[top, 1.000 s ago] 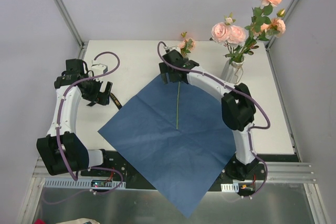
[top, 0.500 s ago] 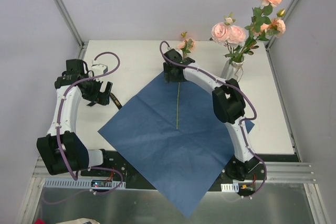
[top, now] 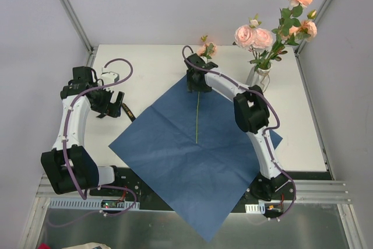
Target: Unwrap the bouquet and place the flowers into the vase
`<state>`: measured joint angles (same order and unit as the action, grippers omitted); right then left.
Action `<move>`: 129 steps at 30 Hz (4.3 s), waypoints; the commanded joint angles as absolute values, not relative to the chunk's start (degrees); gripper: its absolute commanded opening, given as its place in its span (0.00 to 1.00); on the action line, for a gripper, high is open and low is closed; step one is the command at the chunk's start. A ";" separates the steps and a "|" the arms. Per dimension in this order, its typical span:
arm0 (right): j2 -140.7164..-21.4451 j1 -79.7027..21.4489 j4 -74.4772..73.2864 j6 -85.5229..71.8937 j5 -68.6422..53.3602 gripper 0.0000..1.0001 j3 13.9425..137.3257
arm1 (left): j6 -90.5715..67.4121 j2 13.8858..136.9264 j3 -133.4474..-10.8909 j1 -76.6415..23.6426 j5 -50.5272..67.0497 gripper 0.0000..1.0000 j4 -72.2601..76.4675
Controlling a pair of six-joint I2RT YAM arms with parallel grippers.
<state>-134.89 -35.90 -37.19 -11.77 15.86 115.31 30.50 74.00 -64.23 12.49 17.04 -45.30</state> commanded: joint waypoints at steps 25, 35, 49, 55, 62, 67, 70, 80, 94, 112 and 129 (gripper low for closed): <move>-139.75 -33.66 -42.10 -13.10 14.68 0.36 122.08 | 32.52 74.44 -63.37 14.85 18.19 0.99 -44.56; -139.66 -33.66 -43.51 -13.18 15.99 0.09 122.70 | 32.69 73.48 -63.11 14.77 17.75 0.99 -44.56; -125.96 -34.80 -32.46 -12.57 17.32 0.01 112.16 | 32.61 71.72 -63.28 14.85 17.84 0.99 -45.09; -112.51 -37.61 -21.63 -8.35 17.84 0.01 99.68 | 32.26 71.10 -63.37 14.85 18.11 0.99 -45.44; -104.34 -40.07 -21.36 -6.77 18.19 0.01 90.45 | 32.26 70.66 -62.58 14.77 18.54 0.99 -45.35; -98.01 -43.59 -11.17 -1.33 19.69 0.01 81.12 | 32.17 70.75 -62.58 14.85 18.81 0.99 -45.44; -94.49 -44.30 -7.67 3.67 18.73 0.01 84.09 | 32.08 70.93 -62.93 14.77 18.90 0.99 -45.44; -86.94 -44.30 -2.73 18.78 14.33 0.01 107.65 | 31.82 70.49 -63.72 14.85 18.63 0.99 -45.79; -67.16 -30.51 25.05 25.94 15.29 0.01 90.89 | 31.11 71.37 -66.36 14.85 18.81 0.99 -46.41; -67.23 -11.87 29.35 18.11 15.56 0.01 82.45 | 30.67 74.27 -68.03 14.77 19.77 0.99 -46.49; -71.28 -6.94 38.58 13.01 12.83 0.01 76.55 | 30.85 75.32 -68.64 14.85 19.34 0.99 -46.50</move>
<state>-71.31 -7.49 30.94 15.00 14.59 76.14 30.76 75.11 -66.74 14.37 18.04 -45.76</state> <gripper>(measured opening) 0.031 0.992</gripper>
